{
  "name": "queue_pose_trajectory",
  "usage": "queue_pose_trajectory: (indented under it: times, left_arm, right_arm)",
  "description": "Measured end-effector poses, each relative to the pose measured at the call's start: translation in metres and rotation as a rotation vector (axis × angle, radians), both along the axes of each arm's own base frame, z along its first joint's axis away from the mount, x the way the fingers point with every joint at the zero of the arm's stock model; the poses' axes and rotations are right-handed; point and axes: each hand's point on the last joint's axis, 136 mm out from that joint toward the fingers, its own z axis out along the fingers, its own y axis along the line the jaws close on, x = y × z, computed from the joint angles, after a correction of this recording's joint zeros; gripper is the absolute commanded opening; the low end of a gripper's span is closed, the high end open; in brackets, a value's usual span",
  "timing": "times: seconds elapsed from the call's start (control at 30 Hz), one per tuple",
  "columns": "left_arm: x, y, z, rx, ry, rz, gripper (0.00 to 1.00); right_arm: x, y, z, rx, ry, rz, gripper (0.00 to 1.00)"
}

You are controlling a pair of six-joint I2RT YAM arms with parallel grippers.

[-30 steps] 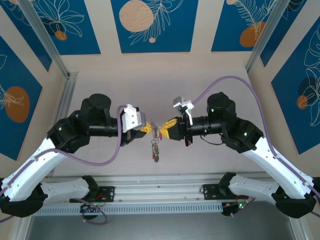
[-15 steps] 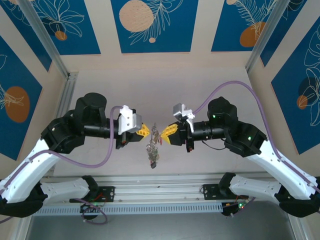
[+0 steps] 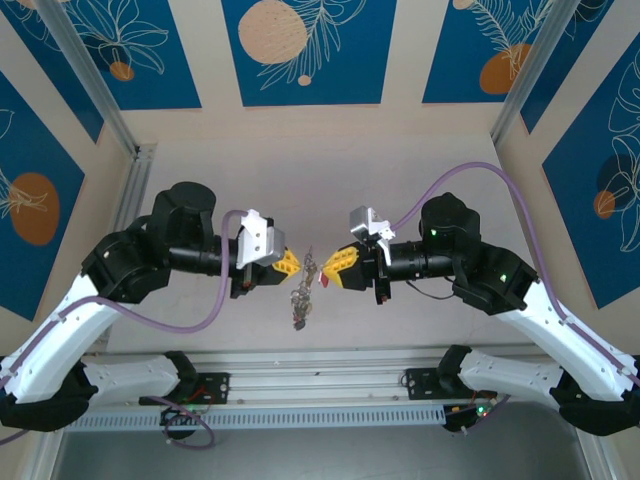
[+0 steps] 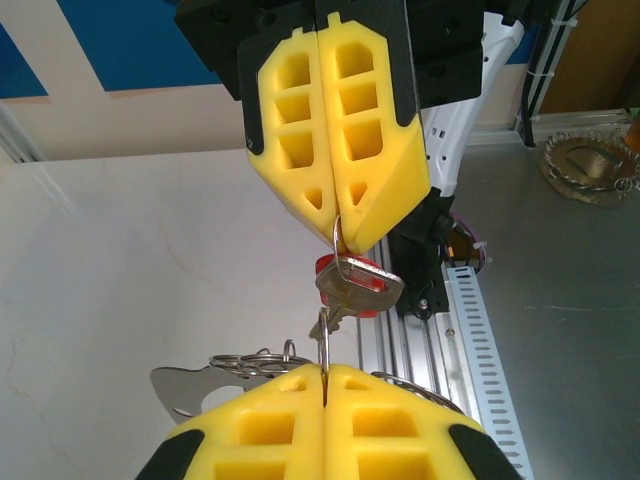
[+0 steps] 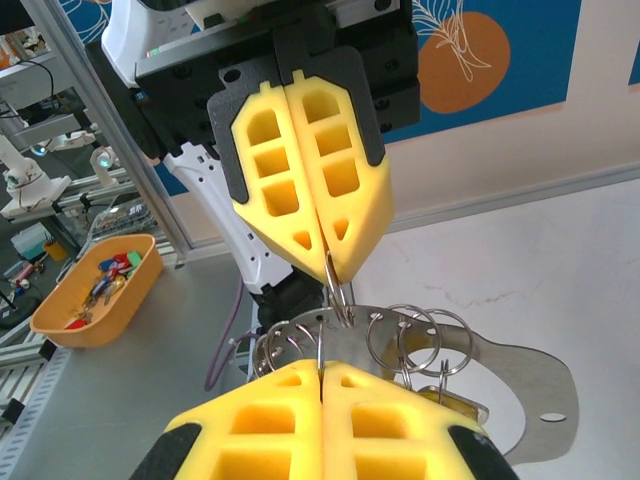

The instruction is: Put the keys on the keyring

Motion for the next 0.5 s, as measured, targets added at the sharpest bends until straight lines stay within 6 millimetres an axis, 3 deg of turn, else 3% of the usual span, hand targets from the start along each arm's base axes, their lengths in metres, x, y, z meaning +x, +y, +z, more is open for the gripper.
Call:
queue_pose_trajectory:
  times: [0.5]
  left_arm:
    - [-0.0017,-0.0004,0.002,-0.006,0.002,-0.01,0.0]
  right_arm:
    - [-0.004,0.0041,0.0062,0.027,-0.011,0.035,0.0]
